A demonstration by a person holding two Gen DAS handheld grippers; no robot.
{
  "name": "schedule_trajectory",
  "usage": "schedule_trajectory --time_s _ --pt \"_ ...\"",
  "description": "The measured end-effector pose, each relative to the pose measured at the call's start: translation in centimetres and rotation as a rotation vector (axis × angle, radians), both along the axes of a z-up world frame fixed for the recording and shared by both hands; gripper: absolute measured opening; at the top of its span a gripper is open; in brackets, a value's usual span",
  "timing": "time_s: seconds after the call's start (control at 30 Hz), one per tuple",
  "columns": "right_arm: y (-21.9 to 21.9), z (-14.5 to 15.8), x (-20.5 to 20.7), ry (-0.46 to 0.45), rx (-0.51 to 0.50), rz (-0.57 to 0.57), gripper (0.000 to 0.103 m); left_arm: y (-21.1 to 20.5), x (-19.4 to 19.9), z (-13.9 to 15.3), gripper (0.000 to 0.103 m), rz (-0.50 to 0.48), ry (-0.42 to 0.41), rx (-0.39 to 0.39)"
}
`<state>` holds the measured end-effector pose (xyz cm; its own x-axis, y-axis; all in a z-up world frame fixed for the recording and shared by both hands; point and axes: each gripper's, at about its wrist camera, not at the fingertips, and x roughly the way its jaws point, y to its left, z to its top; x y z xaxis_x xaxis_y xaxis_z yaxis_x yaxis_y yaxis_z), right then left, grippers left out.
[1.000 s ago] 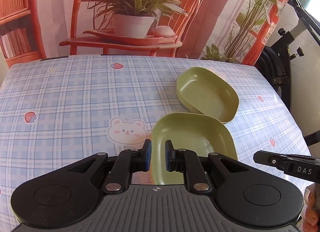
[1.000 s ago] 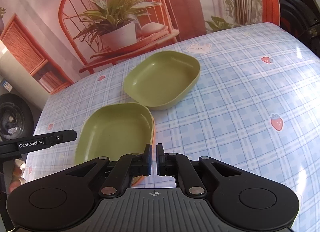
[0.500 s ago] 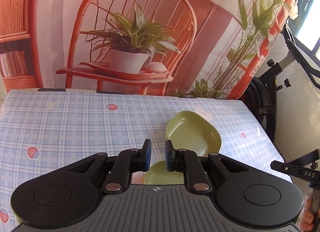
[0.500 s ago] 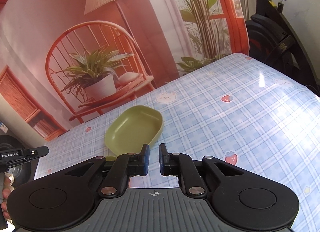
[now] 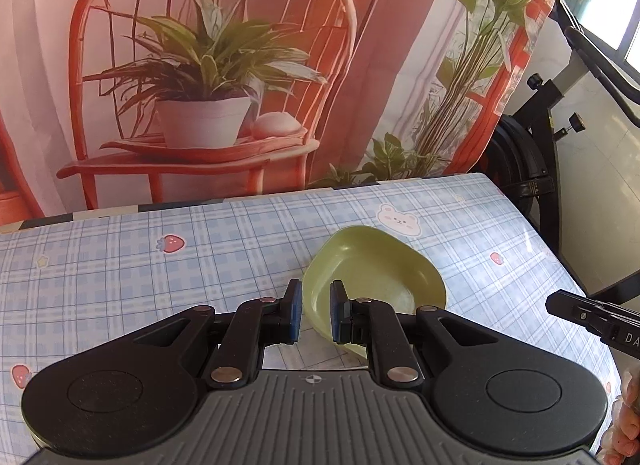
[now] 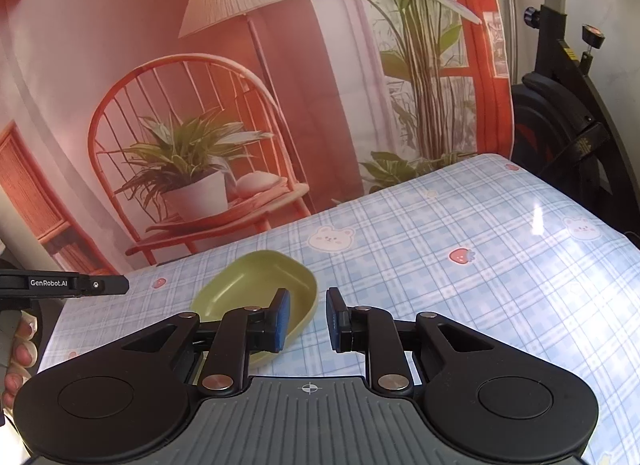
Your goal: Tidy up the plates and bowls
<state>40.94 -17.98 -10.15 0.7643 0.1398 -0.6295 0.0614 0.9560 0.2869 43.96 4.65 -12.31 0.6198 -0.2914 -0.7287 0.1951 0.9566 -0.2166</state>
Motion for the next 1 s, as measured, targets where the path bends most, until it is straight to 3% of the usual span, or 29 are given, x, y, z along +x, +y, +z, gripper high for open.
schedule_trajectory --time_s 0.23,0.37,0.57,0.9,1.0 --pt "-0.1 -3.2 3.6 0.01 -0.018 0.057 0.021 -1.4 2.9 -3.8 0.015 0.001 0.083 0.007" --pt "-0.1 -5.1 5.6 0.019 -0.004 0.096 0.021 -1.1 3.9 -5.4 0.015 0.027 0.142 -0.047" --pt "0.1 -7.9 7.9 0.055 0.022 0.095 0.022 -1.6 5.1 -5.9 0.015 0.021 0.148 -0.016" --pt "0.9 -10.1 9.7 0.068 0.017 0.118 0.021 -1.2 5.7 -5.9 0.016 0.012 0.193 -0.114" --pt "1.0 -10.6 9.9 0.082 0.006 0.12 0.015 -1.6 5.5 -6.3 0.016 -0.007 0.196 -0.076"
